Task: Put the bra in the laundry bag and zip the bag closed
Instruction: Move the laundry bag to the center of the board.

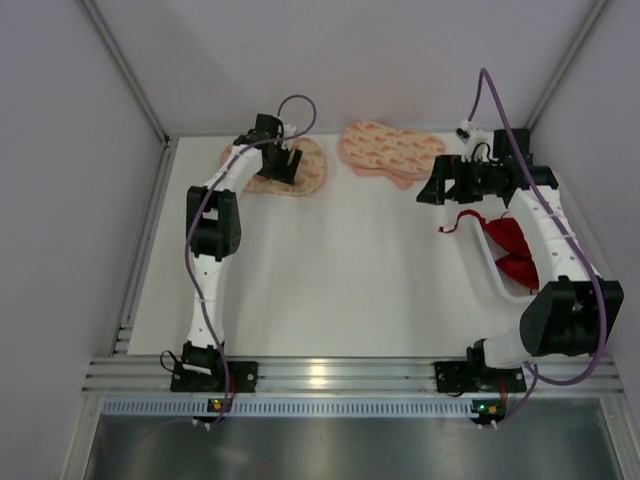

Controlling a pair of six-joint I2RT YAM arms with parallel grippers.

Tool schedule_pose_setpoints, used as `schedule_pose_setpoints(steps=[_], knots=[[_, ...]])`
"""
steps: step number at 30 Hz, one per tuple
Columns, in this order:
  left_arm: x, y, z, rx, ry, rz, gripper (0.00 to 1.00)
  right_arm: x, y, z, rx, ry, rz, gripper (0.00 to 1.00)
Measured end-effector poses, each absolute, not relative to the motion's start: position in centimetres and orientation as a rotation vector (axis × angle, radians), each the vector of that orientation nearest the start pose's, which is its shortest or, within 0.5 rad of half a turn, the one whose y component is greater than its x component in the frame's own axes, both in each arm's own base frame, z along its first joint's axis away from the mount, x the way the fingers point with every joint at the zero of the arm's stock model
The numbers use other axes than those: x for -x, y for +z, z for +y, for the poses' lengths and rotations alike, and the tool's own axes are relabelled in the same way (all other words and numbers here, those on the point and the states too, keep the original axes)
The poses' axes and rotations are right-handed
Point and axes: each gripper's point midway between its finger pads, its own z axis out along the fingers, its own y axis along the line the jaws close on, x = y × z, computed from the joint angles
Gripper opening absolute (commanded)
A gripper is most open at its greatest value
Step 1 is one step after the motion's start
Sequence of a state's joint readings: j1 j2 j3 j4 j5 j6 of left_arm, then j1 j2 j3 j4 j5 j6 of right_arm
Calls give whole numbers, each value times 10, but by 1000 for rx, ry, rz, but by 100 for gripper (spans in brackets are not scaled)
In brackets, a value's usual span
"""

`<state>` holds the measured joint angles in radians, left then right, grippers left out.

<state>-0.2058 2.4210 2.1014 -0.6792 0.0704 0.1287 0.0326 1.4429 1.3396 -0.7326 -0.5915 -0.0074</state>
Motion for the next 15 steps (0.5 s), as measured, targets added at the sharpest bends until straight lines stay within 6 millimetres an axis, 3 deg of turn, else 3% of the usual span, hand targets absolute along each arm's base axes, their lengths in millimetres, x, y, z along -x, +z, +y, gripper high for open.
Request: schedule_pose_setpoints(steps=[4,6,11,15], knots=[[-598,40,-123,-456,-105,2429,85,-362,218,84,242,684,2304,99],[-609,42,-122,-447,-96,2395,88,-366,219,78,229,664,2290,99],[-616,50,-118,-444,-80,2359,95,-382,230,79,257,635,2214,100],[-603,72,-114,-463,-74,2349,98,-409,235,95,310,598,2177,99]])
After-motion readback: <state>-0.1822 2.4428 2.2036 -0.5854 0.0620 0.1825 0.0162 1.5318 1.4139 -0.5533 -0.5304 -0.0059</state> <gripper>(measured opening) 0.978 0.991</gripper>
